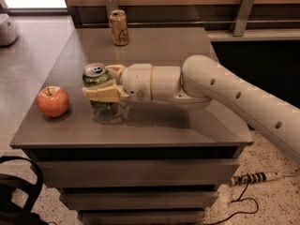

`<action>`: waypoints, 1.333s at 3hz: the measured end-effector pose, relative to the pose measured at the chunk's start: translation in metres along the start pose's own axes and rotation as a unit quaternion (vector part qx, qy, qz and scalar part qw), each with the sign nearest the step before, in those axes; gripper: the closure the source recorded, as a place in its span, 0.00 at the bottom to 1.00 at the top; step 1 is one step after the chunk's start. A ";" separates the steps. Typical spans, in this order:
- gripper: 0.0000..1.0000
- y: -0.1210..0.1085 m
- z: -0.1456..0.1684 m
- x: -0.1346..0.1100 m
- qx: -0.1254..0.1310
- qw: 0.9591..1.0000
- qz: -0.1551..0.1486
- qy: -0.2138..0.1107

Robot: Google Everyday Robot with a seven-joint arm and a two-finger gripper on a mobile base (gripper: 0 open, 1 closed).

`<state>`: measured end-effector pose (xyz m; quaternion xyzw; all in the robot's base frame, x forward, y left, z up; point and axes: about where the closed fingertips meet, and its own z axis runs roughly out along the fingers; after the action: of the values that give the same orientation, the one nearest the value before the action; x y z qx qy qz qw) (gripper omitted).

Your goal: Move green can near apple

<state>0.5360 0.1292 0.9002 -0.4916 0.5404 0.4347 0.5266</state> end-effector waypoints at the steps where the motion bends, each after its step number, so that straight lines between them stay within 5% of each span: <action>1: 1.00 0.005 0.014 0.003 -0.028 0.999 0.017 -0.012; 3: 1.00 0.008 0.027 0.014 -0.048 0.998 0.043 -0.002; 4: 0.84 0.010 0.029 0.015 -0.051 0.998 0.023 0.006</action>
Offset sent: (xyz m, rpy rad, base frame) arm 0.0000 0.0252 -0.0209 0.0227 0.1383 0.0926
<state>0.5306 0.1583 0.8832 -0.5077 0.5319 0.4707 0.4876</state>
